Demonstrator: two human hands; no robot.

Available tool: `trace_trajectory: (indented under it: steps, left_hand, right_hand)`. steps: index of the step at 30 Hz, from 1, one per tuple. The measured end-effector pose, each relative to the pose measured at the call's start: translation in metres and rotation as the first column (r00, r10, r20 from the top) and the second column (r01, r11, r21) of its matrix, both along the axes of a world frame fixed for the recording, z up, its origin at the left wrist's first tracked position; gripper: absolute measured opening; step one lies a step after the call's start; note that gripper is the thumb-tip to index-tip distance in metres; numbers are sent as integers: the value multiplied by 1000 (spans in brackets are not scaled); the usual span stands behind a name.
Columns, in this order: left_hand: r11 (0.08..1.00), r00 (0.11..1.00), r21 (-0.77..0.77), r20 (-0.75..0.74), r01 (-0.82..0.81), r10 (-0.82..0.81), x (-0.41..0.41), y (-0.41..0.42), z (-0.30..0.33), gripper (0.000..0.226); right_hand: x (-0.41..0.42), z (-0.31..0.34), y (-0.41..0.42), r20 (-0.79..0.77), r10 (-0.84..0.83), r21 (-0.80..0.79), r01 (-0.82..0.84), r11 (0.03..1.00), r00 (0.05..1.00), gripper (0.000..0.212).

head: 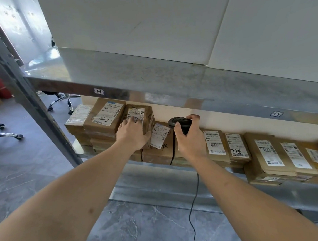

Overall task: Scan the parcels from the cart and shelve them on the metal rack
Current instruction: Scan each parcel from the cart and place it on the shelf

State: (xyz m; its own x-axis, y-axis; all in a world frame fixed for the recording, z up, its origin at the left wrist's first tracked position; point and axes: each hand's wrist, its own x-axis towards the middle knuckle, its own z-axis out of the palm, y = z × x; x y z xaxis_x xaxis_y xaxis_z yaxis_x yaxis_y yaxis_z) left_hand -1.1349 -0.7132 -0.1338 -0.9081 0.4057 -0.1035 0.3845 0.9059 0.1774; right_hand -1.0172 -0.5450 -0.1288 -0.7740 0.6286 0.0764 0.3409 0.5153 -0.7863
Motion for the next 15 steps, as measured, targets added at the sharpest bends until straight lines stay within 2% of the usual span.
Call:
trace_trajectory:
  steps: [6,10,15]
  left_hand:
    - [994,994,20,-32,105,-104,3,10,18,68]
    - [979,978,36,-66,203,-200,15,20,32,59]
    - [947,946,13,-40,322,-322,35,36,43,60]
  right_hand:
    - [9,7,-8,-32,-48,-6,48,999,998,41]
    - [21,14,-11,-69,-118,-8,117,993,991,40]
    - [51,28,-7,-102,-210,-34,208,978,972,38]
